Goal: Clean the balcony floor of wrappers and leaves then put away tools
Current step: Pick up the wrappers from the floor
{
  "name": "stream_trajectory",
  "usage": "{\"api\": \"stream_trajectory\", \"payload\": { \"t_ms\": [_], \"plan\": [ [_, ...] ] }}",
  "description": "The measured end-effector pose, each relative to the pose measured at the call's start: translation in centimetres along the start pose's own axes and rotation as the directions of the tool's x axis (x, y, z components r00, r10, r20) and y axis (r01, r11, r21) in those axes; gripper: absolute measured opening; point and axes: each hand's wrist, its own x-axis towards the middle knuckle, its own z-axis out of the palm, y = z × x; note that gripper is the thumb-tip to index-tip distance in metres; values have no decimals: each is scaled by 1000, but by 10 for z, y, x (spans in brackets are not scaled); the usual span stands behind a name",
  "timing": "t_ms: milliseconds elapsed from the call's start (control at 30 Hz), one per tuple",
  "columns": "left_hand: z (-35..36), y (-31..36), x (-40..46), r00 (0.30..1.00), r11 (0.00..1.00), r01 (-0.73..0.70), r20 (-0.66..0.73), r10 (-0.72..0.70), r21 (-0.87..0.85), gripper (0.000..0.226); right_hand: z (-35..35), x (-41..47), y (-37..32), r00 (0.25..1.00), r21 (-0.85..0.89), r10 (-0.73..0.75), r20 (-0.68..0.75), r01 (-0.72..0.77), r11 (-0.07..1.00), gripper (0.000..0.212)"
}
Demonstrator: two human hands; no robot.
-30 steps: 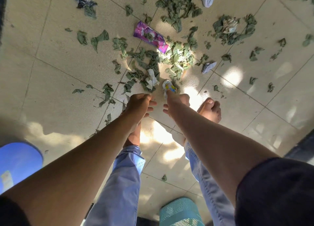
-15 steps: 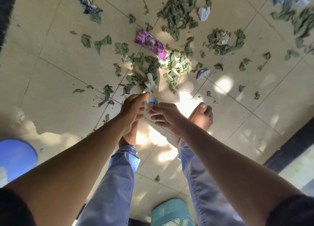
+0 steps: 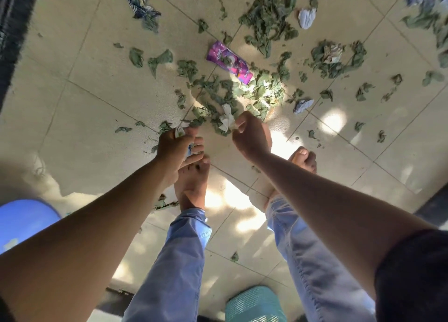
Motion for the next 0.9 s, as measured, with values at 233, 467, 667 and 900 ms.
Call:
{"api": "stream_trajectory", "payload": {
  "t_ms": [233,467,667,900],
  "plan": [
    [-25,-24,13,999,999,35,14,-35,-15,13,31,31,2,993,-11,-50,103,52,999,52],
    [-31,-30,3,998,998,67,20,-67,-8,9,14,27,7,999,-34,26,38,-25,999,29],
    [-15,-16,-16,993,992,92,78,-85,-83,25,-30,-22,-11,999,92,-36,11,35,995,19],
    [7,4,-32,957,972,120,282,-61,-200,55,-41,-84,-40,912,11,-297,283,307,952,19]
  ]
}}
